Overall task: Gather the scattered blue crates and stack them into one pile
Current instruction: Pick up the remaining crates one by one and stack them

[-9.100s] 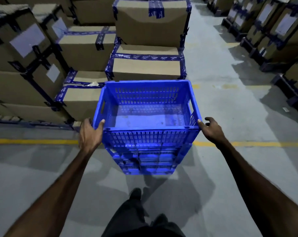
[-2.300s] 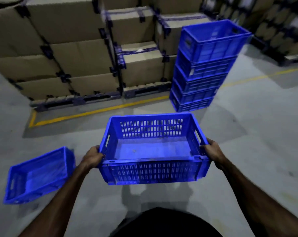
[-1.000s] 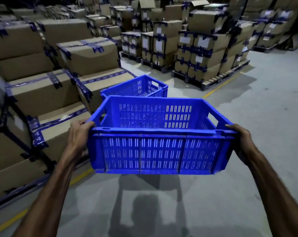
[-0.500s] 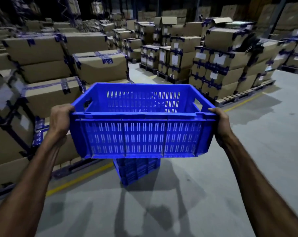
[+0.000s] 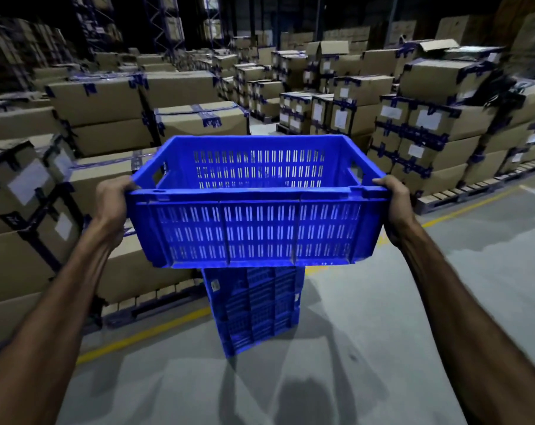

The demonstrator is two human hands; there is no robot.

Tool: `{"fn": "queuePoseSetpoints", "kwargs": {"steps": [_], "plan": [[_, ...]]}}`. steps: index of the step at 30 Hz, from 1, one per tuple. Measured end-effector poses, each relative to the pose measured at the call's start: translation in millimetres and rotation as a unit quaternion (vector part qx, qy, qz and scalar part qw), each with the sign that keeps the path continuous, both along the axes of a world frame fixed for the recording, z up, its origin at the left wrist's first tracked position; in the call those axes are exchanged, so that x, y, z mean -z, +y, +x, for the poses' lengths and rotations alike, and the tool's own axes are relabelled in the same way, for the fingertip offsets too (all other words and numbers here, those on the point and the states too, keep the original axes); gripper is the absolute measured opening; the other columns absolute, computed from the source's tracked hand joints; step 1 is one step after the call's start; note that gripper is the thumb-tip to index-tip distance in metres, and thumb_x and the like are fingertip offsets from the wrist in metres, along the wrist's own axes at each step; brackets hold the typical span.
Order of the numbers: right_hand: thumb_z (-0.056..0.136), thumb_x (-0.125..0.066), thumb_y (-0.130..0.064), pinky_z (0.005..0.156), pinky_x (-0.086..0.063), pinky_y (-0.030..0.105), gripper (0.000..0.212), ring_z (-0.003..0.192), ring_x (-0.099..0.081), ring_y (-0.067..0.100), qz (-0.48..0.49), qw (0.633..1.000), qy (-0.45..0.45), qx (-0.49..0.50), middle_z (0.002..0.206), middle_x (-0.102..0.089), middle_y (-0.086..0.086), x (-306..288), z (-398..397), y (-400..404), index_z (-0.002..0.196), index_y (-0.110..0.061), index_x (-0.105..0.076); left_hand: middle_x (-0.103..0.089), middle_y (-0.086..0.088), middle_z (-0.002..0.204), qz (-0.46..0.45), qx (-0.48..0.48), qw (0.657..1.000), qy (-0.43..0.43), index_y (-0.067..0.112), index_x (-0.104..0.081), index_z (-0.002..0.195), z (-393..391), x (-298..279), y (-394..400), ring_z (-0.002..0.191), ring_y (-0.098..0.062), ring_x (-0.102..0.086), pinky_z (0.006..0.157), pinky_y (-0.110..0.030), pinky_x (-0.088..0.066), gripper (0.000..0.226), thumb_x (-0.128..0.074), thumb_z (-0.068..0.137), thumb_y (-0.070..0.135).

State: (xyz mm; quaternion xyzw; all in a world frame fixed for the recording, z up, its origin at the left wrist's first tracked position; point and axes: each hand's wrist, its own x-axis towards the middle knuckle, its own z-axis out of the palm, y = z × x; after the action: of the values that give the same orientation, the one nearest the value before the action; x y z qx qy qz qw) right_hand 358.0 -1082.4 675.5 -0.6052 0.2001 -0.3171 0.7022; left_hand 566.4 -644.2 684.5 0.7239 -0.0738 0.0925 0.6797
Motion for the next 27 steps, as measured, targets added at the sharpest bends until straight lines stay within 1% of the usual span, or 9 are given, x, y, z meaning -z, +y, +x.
{"fn": "queuePoseSetpoints", "kwargs": {"steps": [2, 5, 10, 14, 18, 21, 23, 25, 27], "plan": [[0.073, -0.059, -0.037, 0.065, -0.040, 0.034, 0.020, 0.064, -0.057, 0.018, 0.000, 1.000, 0.001, 0.001, 0.067, -0.064, -0.002, 1, 22, -7, 0.057, -0.026, -0.063, -0.049, -0.017, 0.083, -0.002, 0.009, 1.000, 0.008, 0.012, -0.058, 0.081, 20, 6, -7, 0.075, -0.027, -0.040, 0.063, -0.038, -0.028, 0.029, -0.054, 0.062, 0.034], [0.073, -0.058, -0.036, 0.063, -0.042, 0.033, 0.016, 0.063, -0.058, 0.017, -0.014, 1.000, 0.005, -0.008, 0.067, -0.065, -0.003, 4, 60, -18, 0.065, -0.022, -0.061, -0.057, -0.015, 0.081, -0.012, 0.029, 0.999, 0.023, 0.015, -0.060, 0.079, 56, 15, -20, 0.065, -0.025, -0.048, 0.058, -0.033, -0.033, 0.020, -0.053, 0.067, 0.028], [0.073, -0.056, -0.032, 0.059, -0.043, 0.030, 0.019, 0.060, -0.060, 0.016, -0.030, 0.999, 0.027, -0.026, 0.069, -0.065, -0.003, 16, 131, -40, 0.078, -0.014, -0.056, -0.061, 0.009, 0.061, -0.030, 0.058, 0.996, 0.061, 0.017, -0.060, 0.081, 114, 33, -43, 0.051, -0.009, -0.055, 0.049, -0.024, -0.042, 0.014, -0.046, 0.082, 0.017], [0.067, -0.056, -0.031, 0.058, -0.038, 0.032, 0.028, 0.064, -0.055, 0.018, -0.029, 0.998, 0.034, -0.036, 0.081, -0.057, 0.006, 34, 186, -57, 0.086, -0.012, -0.052, -0.068, 0.006, 0.073, -0.047, 0.063, 0.993, 0.092, 0.011, -0.066, 0.106, 159, 52, -50, 0.058, -0.011, -0.062, 0.052, -0.025, -0.048, 0.030, -0.046, 0.084, 0.016], [0.065, -0.054, -0.024, 0.052, -0.036, 0.028, 0.026, 0.058, -0.053, 0.014, -0.017, 0.997, 0.042, -0.063, 0.074, -0.056, -0.002, 53, 229, -65, 0.088, -0.013, -0.050, -0.071, -0.003, 0.096, -0.067, 0.073, 0.986, 0.134, 0.010, -0.067, 0.124, 190, 69, -53, 0.070, -0.018, -0.063, 0.064, -0.034, -0.046, 0.047, -0.048, 0.082, 0.013], [0.066, -0.053, -0.020, 0.051, -0.036, 0.028, 0.017, 0.056, -0.053, 0.012, -0.010, 0.997, 0.033, -0.066, 0.070, -0.058, -0.005, 63, 258, -76, 0.082, -0.015, -0.049, -0.072, -0.006, 0.111, -0.085, 0.070, 0.982, 0.154, 0.014, -0.068, 0.127, 211, 77, -59, 0.085, -0.023, -0.065, 0.072, -0.038, -0.046, 0.048, -0.047, 0.084, 0.008], [0.074, -0.051, -0.015, 0.051, -0.038, 0.027, 0.005, 0.056, -0.055, 0.010, -0.006, 0.997, 0.031, -0.077, 0.068, -0.060, -0.008, 65, 274, -81, 0.079, -0.017, -0.050, -0.073, -0.005, 0.110, -0.082, 0.070, 0.981, 0.161, 0.017, -0.069, 0.124, 222, 78, -65, 0.084, -0.022, -0.065, 0.073, -0.039, -0.047, 0.045, -0.046, 0.087, 0.006], [0.083, -0.045, -0.004, 0.049, -0.040, 0.024, 0.017, 0.054, -0.056, 0.007, -0.003, 0.995, 0.028, -0.091, 0.065, -0.063, -0.013, 71, 292, -90, 0.078, -0.019, -0.052, -0.075, 0.000, 0.103, -0.079, 0.067, 0.980, 0.171, 0.021, -0.069, 0.122, 234, 79, -72, 0.079, -0.019, -0.067, 0.073, -0.039, -0.048, 0.045, -0.044, 0.089, 0.004], [0.082, -0.042, 0.001, 0.051, -0.040, 0.025, 0.026, 0.055, -0.056, 0.006, -0.002, 0.995, 0.027, -0.096, 0.065, -0.064, -0.014, 76, 309, -96, 0.077, -0.021, -0.054, -0.076, 0.002, 0.101, -0.075, 0.063, 0.979, 0.179, 0.022, -0.068, 0.125, 246, 80, -76, 0.078, -0.019, -0.068, 0.073, -0.039, -0.050, 0.047, -0.045, 0.090, 0.003]]}}
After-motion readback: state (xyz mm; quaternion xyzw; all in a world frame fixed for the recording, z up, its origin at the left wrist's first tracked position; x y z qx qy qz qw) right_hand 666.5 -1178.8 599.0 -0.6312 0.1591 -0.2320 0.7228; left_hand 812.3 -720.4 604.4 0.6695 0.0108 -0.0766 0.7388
